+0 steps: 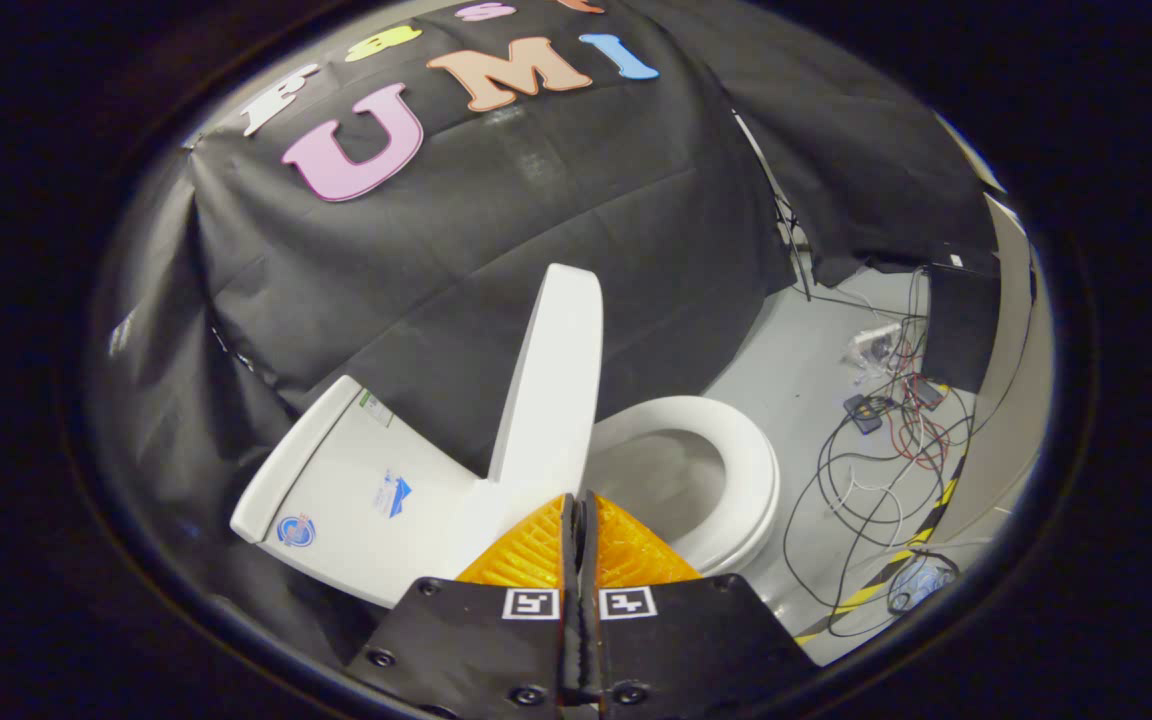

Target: Open the toilet lid.

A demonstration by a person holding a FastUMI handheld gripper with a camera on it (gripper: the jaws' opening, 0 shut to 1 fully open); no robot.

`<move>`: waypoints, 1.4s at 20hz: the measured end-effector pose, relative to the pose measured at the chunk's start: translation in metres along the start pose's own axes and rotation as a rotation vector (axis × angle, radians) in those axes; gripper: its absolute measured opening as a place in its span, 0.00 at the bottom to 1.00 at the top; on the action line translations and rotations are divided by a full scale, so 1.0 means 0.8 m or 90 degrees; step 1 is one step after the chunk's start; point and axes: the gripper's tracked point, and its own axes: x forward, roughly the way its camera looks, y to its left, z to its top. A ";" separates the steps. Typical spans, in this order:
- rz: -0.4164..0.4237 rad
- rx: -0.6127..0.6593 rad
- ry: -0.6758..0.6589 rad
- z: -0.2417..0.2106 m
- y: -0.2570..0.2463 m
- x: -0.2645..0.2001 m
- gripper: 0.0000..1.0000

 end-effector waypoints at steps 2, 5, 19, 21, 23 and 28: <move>0.011 -0.019 -0.008 0.004 0.013 -0.003 0.01; 0.016 -0.035 -0.012 0.004 0.018 -0.006 0.00; 0.055 -0.120 -0.047 0.021 0.083 -0.017 0.00; 0.062 -0.134 -0.052 0.021 0.094 -0.019 0.01; 0.065 -0.148 -0.056 0.022 0.103 -0.022 0.01; 0.073 -0.166 -0.061 0.024 0.129 -0.024 0.01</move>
